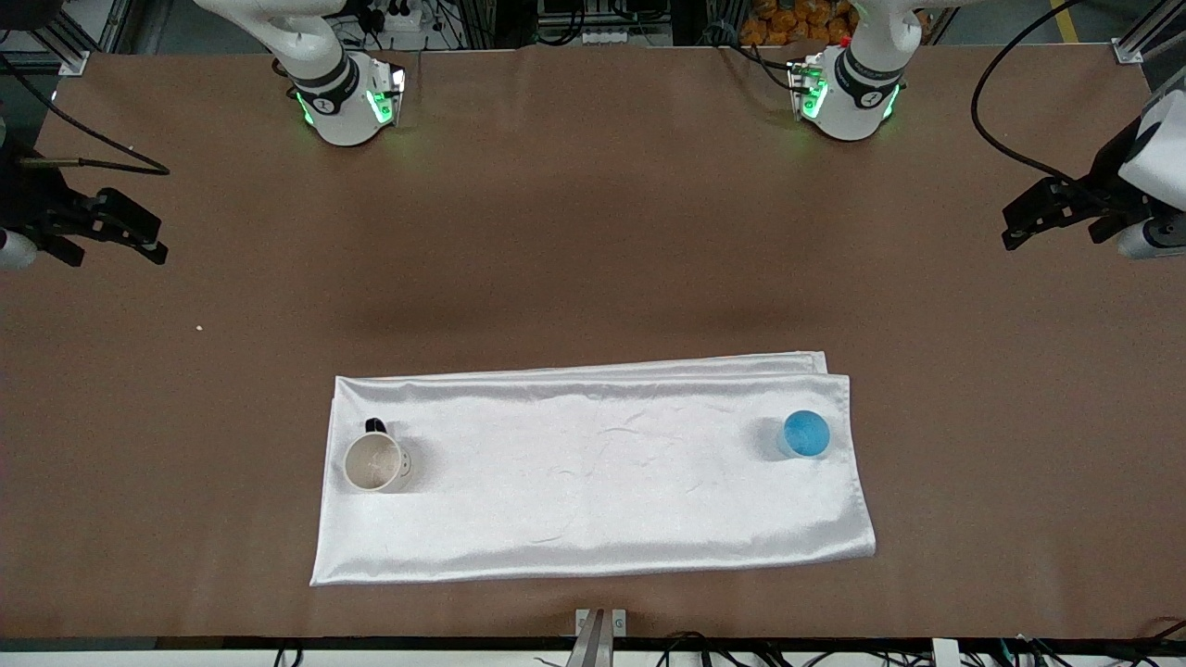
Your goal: Place blue cup into white mug on table
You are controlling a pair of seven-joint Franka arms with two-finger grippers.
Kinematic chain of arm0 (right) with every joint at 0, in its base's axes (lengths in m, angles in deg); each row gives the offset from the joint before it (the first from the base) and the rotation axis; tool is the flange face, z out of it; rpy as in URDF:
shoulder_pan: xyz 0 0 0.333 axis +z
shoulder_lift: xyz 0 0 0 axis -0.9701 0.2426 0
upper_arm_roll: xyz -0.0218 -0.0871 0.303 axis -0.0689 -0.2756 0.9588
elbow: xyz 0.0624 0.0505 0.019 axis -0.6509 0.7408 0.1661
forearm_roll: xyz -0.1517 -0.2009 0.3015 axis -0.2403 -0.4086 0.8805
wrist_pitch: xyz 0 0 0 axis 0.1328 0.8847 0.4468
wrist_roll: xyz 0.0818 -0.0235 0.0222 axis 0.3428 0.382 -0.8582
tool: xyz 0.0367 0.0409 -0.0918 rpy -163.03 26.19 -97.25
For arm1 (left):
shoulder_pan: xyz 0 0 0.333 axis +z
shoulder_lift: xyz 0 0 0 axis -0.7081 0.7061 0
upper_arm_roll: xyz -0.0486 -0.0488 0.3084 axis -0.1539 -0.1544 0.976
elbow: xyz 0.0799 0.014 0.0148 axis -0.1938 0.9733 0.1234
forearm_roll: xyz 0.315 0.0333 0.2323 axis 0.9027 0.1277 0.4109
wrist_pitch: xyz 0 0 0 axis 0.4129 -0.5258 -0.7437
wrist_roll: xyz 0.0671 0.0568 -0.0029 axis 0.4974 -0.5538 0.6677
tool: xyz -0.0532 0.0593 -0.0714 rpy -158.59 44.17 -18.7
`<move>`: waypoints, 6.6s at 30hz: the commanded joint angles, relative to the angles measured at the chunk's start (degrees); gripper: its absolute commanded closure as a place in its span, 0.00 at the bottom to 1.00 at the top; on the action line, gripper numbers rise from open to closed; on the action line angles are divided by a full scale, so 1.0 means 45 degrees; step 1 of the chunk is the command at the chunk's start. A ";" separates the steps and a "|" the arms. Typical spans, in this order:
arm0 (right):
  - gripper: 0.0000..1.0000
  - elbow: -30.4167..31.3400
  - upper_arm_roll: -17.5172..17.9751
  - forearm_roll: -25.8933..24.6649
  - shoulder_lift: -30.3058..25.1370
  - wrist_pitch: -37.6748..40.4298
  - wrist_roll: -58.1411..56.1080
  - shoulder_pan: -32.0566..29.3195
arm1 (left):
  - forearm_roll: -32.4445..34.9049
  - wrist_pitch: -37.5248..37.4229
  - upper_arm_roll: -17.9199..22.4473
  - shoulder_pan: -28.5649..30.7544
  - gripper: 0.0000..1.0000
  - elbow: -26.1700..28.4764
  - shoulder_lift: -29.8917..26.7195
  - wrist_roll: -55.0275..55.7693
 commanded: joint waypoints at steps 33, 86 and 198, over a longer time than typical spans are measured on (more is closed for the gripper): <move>0.00 -0.0062 0.0136 0.0253 0.5703 -0.5586 0.0139 0.1611 | -0.0641 0.5268 -0.0027 -0.1172 0.00 -0.0047 0.5677 0.0151; 0.82 0.0134 0.0116 0.0136 0.9571 -1.0138 -0.1814 0.2236 | -0.0681 0.9273 -0.0008 -0.1680 0.56 0.0012 0.9096 0.1030; 1.00 0.7146 0.1035 -0.0429 0.6192 -1.4220 1.2834 0.9832 | 0.1566 0.5543 0.0090 -0.1934 1.00 -0.0144 0.5366 0.0288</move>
